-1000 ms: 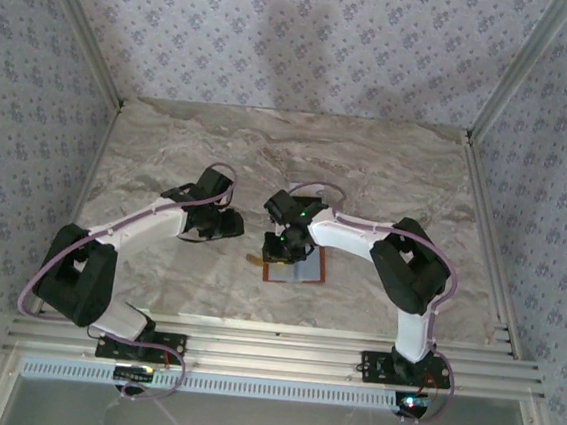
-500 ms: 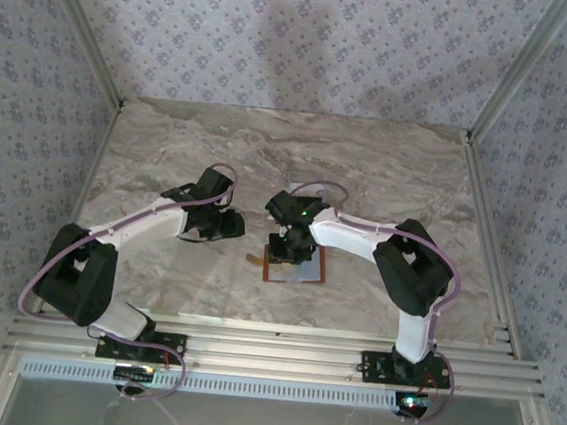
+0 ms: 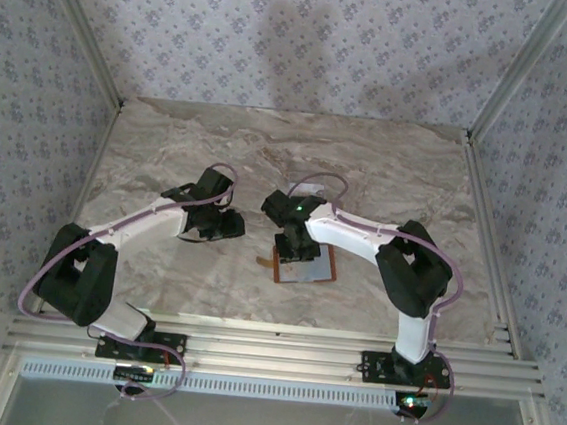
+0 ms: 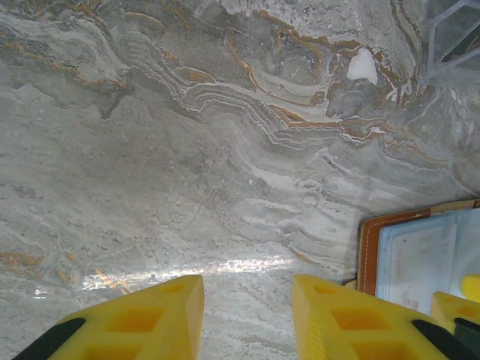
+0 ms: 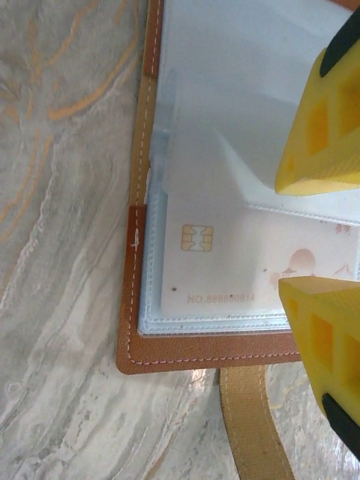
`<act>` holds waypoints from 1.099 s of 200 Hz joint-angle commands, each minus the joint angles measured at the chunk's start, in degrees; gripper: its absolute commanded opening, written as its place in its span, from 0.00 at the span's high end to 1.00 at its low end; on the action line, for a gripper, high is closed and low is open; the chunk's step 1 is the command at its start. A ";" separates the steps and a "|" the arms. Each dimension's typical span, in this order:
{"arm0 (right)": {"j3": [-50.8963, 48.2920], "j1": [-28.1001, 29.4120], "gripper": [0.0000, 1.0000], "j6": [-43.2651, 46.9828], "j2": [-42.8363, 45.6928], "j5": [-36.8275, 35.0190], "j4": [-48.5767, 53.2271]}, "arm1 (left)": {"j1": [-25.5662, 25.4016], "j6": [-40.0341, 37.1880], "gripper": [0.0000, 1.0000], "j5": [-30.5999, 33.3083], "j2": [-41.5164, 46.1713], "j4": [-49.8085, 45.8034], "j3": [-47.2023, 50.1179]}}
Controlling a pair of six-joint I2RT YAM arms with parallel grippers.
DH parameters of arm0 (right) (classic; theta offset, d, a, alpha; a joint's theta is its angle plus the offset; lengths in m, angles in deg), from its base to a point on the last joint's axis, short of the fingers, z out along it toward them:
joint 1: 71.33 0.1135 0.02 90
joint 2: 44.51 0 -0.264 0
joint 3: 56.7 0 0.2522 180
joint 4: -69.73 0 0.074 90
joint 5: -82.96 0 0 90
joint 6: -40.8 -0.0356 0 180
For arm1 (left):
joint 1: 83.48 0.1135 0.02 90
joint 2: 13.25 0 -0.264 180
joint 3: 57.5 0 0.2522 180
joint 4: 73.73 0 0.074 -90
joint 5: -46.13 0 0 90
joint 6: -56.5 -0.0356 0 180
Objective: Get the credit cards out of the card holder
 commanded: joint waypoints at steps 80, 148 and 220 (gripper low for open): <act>1.03 -0.54 0.59 0.28 -0.08 -8.62 9.31 | -1.31 -1.55 0.63 -0.31 -1.53 -2.09 -3.47; -5.45 -5.23 0.58 2.39 3.44 -5.53 5.60 | -5.88 -2.62 0.63 1.32 -4.93 -5.02 -8.44; -15.80 -11.96 0.52 4.04 9.96 3.87 -2.61 | -12.55 -0.98 0.63 1.81 -10.09 -5.69 -14.11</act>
